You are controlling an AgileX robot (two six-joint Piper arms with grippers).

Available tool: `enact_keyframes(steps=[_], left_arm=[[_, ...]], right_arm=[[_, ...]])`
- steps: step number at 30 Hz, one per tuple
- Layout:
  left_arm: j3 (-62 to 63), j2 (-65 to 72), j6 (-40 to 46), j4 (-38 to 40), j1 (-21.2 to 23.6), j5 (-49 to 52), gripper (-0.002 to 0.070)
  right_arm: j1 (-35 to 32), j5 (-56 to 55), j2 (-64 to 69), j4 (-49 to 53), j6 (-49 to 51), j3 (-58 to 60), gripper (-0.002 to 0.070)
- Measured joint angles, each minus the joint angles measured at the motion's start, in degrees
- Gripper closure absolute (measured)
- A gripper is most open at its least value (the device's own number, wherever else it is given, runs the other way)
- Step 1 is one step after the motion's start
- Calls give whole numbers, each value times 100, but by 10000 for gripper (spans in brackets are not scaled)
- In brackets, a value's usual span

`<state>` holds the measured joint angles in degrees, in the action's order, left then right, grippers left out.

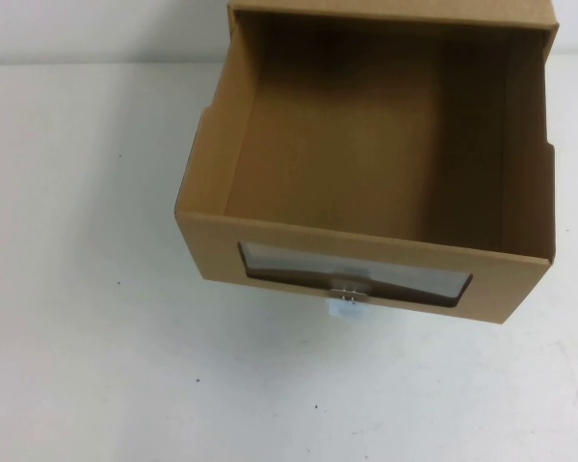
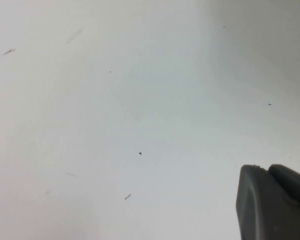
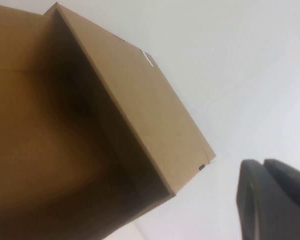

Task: Open the shoe box
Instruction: 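Pull the top drawer of the cardboard box fully open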

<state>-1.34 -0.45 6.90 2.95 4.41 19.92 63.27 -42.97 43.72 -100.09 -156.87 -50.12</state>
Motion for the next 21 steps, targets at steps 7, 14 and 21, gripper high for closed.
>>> enact_keyframes(steps=[7, 14, 21], left_arm=[[0, 0, 0, -8, 0, 4, 679], [0, 0, 0, -8, 0, 4, 679], [0, 0, 0, -8, 0, 13, 679]], right_arm=[[0, 0, 0, 0, 0, 0, 695], [0, 0, 0, 0, 0, 0, 695], [-486, 778, -25, 0, 1206, 0, 695]])
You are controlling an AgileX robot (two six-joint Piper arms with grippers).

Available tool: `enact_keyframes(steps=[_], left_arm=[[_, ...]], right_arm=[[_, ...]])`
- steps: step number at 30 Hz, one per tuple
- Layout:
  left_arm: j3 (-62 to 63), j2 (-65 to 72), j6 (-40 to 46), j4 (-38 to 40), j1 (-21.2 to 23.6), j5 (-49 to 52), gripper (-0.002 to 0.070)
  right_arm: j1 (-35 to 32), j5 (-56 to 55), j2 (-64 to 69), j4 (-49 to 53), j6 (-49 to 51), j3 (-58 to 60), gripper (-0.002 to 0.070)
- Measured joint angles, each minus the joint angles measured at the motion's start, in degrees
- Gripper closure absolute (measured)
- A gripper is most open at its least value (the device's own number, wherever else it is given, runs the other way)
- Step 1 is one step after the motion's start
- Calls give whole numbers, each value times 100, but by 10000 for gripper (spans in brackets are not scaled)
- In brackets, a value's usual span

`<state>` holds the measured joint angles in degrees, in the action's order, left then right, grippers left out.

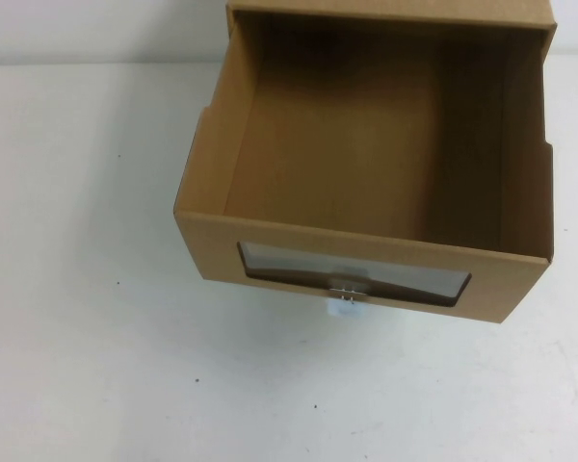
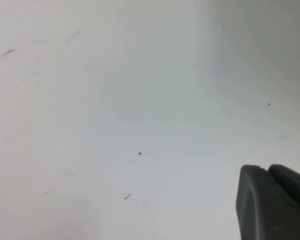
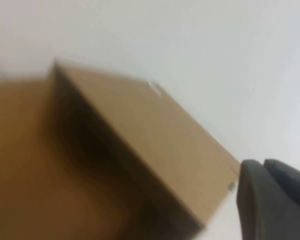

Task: Open the shoe box
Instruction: 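Pull the top drawer of the cardboard box fully open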

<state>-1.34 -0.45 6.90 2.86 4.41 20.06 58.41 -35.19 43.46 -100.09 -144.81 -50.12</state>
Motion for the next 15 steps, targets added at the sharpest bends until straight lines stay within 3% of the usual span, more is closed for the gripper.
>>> enact_keyframes(steps=[5, 9, 12, 15], left_arm=[[0, -5, 0, 0, 0, 0, 679], [0, -5, 0, 0, 0, 0, 679], [0, -5, 0, 0, 0, 0, 679], [0, -5, 0, 0, 0, 0, 679]], right_arm=[[-1982, 2526, -260, 0, 1218, 40, 695], [-3497, 4446, -534, 0, 1569, 40, 695], [-4299, 5151, -657, 47, 1655, 40, 695], [-4710, 5102, -670, 72, 1816, 40, 695]])
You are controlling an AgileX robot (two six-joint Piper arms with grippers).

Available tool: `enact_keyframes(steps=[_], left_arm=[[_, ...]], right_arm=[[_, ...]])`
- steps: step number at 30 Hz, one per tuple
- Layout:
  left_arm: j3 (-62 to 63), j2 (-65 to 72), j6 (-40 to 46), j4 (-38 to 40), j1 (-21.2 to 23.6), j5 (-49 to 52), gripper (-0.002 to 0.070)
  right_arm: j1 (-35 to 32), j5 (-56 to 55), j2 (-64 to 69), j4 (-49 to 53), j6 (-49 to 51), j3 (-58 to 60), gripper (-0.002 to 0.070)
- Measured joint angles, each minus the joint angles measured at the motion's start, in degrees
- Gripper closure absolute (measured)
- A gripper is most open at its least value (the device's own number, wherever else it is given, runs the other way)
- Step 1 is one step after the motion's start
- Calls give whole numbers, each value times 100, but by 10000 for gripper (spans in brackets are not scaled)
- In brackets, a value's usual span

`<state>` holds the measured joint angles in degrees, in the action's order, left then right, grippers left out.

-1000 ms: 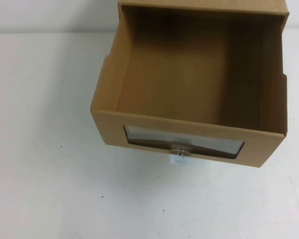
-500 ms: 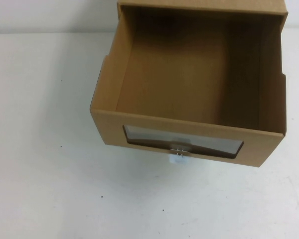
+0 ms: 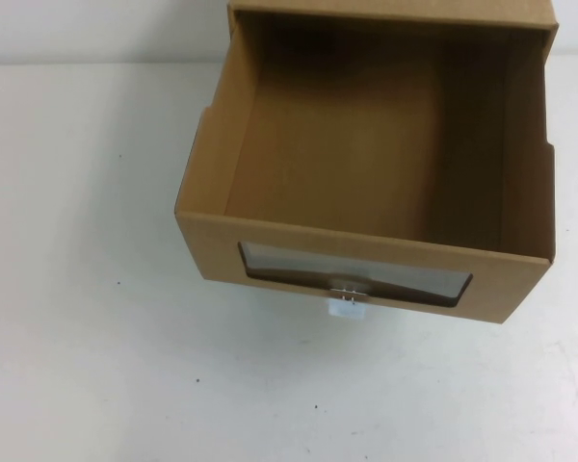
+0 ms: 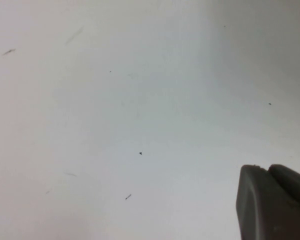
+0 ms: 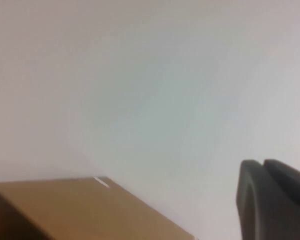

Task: Open the shoe box
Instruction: 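Pull the top drawer of the cardboard box fully open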

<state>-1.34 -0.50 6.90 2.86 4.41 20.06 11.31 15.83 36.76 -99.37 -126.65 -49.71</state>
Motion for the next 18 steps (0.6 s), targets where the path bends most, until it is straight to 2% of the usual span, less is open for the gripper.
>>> enact_keyframes(steps=[3, 5, 11, 13, 18], left_arm=[[0, 0, 0, 0, 0, 0, 679], [0, 0, 0, 0, 0, 0, 679], [0, 0, 0, 0, 0, 0, 679], [0, 0, 0, 0, 0, 0, 679], [0, 0, 0, 0, 0, 0, 679]], right_arm=[[-130, -445, 64, 23, 472, 0, 695], [-142, -603, 75, 706, 1399, 0, 695], [-154, -119, 75, 6168, 7088, 0, 695], [-154, 317, 75, 7502, 8832, 0, 695], [-164, 657, -50, 9121, 10493, 550, 695]])
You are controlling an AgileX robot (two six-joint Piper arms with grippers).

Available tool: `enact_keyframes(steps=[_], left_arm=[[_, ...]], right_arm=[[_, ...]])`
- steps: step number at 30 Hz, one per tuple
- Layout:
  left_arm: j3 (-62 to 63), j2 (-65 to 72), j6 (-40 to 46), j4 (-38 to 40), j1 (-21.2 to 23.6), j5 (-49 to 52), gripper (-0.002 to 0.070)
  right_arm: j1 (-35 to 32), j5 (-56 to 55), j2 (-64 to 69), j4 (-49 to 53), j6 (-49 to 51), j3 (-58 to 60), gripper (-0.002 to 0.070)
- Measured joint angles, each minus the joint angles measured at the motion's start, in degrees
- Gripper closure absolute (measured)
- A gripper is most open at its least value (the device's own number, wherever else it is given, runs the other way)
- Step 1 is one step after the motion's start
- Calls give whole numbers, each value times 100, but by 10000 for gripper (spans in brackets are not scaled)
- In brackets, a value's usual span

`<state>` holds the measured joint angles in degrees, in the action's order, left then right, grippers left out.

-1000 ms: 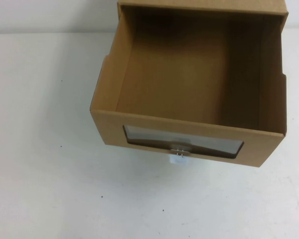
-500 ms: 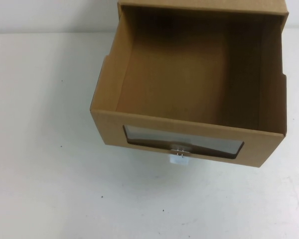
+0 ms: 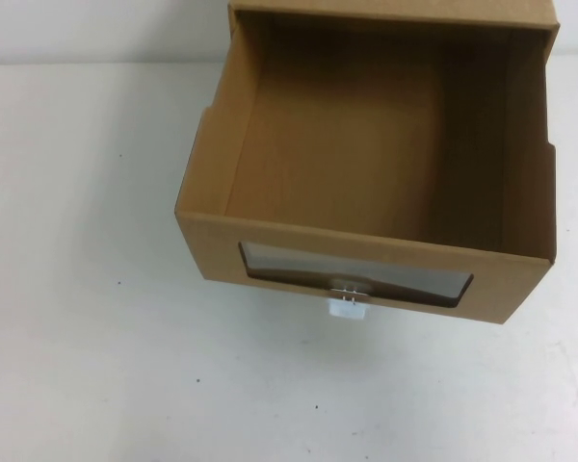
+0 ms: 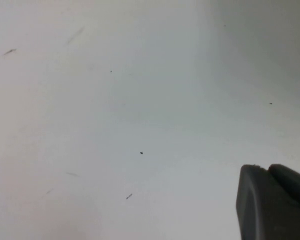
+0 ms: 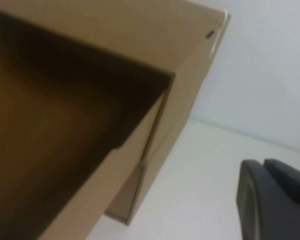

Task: Open the shoe box
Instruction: 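Pull the top drawer of the cardboard box fully open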

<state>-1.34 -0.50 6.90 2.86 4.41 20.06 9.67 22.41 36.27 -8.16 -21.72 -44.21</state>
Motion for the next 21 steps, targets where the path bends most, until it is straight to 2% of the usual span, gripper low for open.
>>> enact_keyframes(steps=[6, 10, 13, 17, 21], left_arm=[[0, 0, 0, -3, 0, 0, 679], [0, 0, 0, -3, 0, 0, 679], [0, 0, 0, -3, 0, 0, 679], [0, 0, 0, -3, 0, 0, 679], [0, 0, 0, -3, 4, 0, 679]], right_arm=[[-42, -444, -828, 1666, 1924, 1325, 695], [-525, -844, -1633, 2218, 2903, 2487, 695], [-871, -916, -2276, 2314, 3187, 3296, 695], [-984, -1076, -3268, 2379, 3238, 4278, 695], [-984, -1137, -3667, 2127, 3250, 4556, 695]])
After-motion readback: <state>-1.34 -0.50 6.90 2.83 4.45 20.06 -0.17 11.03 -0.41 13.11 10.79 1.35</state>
